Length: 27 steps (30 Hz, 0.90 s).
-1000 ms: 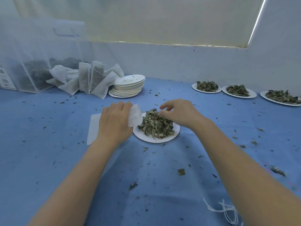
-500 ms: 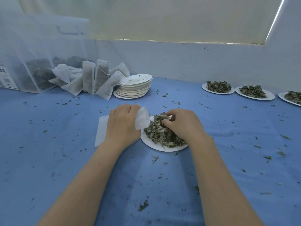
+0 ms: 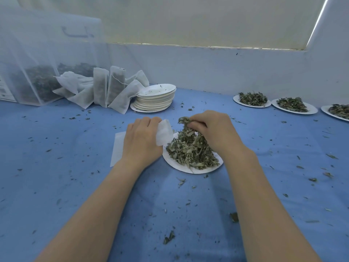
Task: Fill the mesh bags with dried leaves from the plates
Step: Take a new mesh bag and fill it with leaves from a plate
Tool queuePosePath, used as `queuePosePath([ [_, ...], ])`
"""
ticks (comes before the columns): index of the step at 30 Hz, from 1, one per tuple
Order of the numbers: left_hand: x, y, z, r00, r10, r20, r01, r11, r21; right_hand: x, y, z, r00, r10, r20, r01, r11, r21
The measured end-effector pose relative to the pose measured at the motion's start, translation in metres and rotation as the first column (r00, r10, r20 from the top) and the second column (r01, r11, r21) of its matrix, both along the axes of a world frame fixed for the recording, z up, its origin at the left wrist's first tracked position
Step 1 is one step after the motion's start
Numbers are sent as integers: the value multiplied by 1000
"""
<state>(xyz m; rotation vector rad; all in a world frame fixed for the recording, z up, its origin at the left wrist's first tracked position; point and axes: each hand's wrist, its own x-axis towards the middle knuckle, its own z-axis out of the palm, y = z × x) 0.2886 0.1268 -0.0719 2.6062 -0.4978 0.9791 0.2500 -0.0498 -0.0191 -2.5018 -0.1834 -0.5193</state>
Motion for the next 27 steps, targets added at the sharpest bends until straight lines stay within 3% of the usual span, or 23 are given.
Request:
queuePosePath([
  [5, 1, -3, 4, 998, -26, 55, 24, 999, 44, 1, 15, -2, 993, 62, -96, -77, 983, -167],
  [10, -6, -7, 7, 987, -85, 138, 56, 977, 205, 3, 21, -4, 1000, 26, -7, -27, 951, -309],
  [12, -9, -9, 8, 983, -95, 159, 59, 975, 214, 4, 21, -5, 1000, 25, -10, -26, 978, -207],
  [14, -11, -10, 7, 984, -80, 160, 55, 986, 158, 4, 21, -5, 1000, 15, -10, -15, 1000, 0],
  [17, -11, -11, 6, 987, -73, 141, 68, 997, 41, 3, 22, -6, 1000, 6, 31, -13, 971, 241],
  [22, -9, -17, 4, 975, -103, 199, 109, 994, -22, -1, 29, -5, 993, 116, 0, -112, 958, 265],
  [24, -10, -16, 5, 975, -103, 195, 113, 993, -41, -3, 28, -5, 981, 184, -58, -167, 960, 224],
  [27, -9, -16, 4, 984, -88, 153, 96, 994, -50, -6, 23, -3, 945, 289, -153, -235, 925, 299],
])
